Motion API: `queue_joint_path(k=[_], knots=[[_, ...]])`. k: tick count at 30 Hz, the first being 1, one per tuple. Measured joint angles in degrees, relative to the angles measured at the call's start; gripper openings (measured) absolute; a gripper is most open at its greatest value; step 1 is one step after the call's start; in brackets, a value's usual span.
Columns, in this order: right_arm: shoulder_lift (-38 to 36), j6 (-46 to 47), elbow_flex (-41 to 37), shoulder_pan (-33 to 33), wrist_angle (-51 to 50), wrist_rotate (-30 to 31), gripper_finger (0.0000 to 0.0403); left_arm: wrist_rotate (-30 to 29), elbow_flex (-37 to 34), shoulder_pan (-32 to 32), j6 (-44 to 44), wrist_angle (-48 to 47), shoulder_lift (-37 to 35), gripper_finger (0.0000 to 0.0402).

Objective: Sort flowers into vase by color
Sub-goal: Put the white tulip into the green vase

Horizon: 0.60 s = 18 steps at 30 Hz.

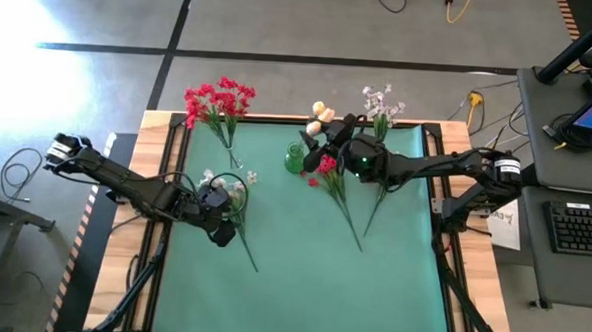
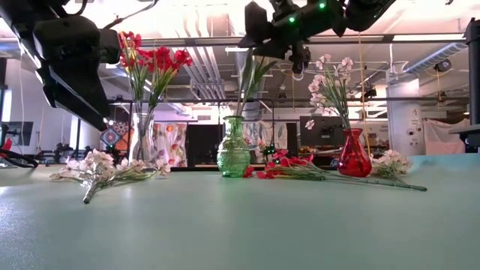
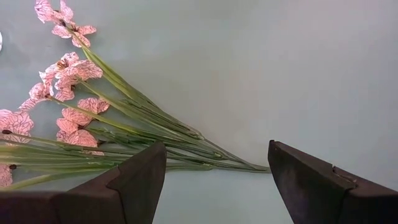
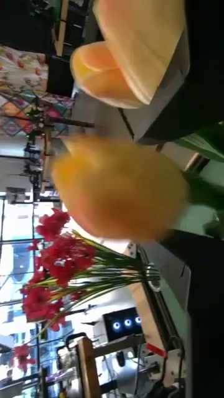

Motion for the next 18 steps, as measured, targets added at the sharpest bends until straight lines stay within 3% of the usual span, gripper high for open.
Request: queue_joint_path(k=[11, 18], knots=[[-1.8, 0.6, 0.0, 1.5, -2.0, 0.0, 0.0295, 0.0, 0.0, 0.0, 0.0, 0.0, 0.0, 0.0268], [-7.0, 4.4, 0.0, 2.8, -12.8, 0.1, 0.0317, 0.0, 0.0, 0.0, 0.0, 0.0, 0.0, 0.0268]])
